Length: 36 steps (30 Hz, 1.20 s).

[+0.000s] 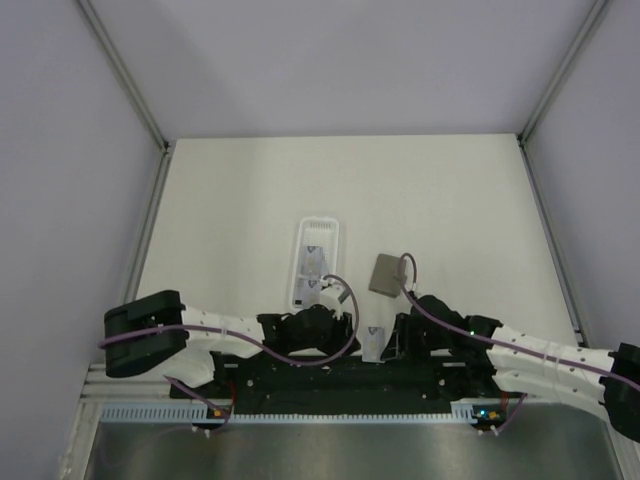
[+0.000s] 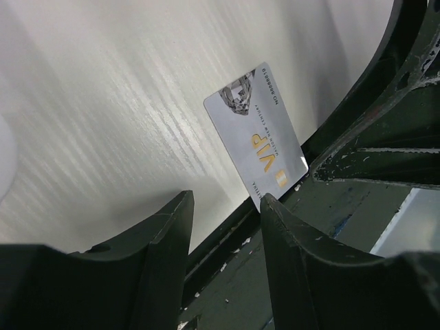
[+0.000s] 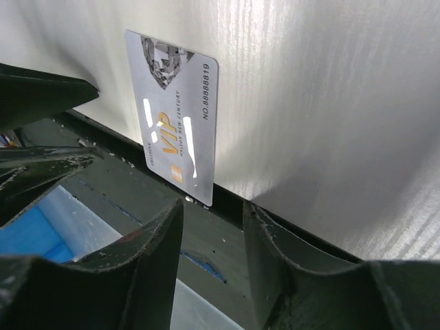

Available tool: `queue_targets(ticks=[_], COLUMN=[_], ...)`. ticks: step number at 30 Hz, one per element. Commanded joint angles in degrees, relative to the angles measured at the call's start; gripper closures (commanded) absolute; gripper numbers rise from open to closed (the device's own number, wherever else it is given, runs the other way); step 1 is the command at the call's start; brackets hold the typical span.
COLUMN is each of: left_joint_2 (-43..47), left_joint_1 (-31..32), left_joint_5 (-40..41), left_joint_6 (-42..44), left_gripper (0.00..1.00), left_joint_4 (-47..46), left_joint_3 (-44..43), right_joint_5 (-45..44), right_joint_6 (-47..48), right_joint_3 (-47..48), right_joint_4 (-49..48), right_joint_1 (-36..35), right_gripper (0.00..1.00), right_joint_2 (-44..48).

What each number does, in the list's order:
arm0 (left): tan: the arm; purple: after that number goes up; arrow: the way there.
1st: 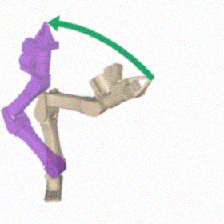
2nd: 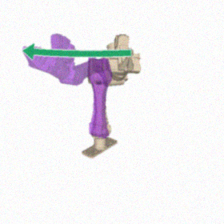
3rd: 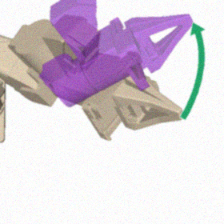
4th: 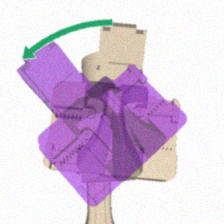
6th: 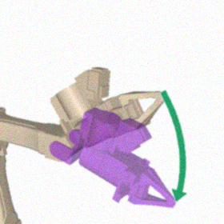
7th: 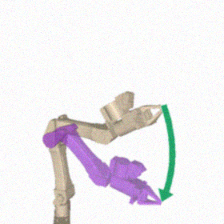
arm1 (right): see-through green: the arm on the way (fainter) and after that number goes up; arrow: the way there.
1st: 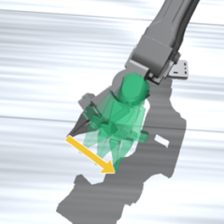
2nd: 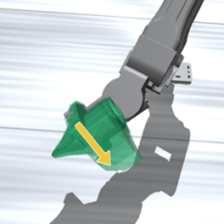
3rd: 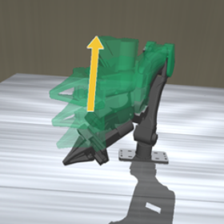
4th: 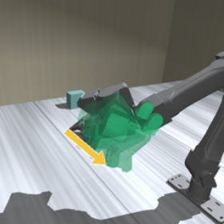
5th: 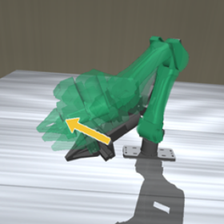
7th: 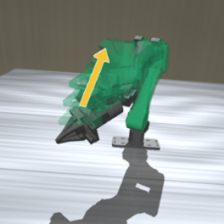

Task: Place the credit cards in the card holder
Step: Pick up the credit card at the corner of the board.

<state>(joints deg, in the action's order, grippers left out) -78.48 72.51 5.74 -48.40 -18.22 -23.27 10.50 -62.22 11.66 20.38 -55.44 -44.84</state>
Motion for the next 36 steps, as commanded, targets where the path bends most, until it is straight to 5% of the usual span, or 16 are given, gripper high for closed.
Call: queue_targets(ticks=[1, 11, 25, 36], left_joint_2=[-1.9, -6.4, -9.2, -9.6], left_joint_1=[1.0, 2.7, 4.2, 4.3], left_joint_5=[-1.0, -2.7, -3.1, -3.0], left_joint_6=[-0.1, -1.4, -3.3, -3.7], left_gripper=[0.52, 0.74, 0.87, 0.88], left_joint_4=[-3.4, -6.3, -8.7, -9.1], left_joint_3=[-2.5, -3.0, -2.7, -2.6], right_joint_5=[1.4, -1.1, -4.9, -5.5], right_joint_6=[-2.6, -5.2, -8.7, -7.7], right_joint_3=[-2.7, -5.1, -7.8, -7.8], right_joint_4=[-7.3, -10.0, -10.5, -12.0], right_joint_1=[-1.2, -1.2, -1.2, -1.2], right_gripper=[0.59, 0.59, 0.62, 0.93], right_joint_2=[-1.7, -2.1, 2.9, 5.0])
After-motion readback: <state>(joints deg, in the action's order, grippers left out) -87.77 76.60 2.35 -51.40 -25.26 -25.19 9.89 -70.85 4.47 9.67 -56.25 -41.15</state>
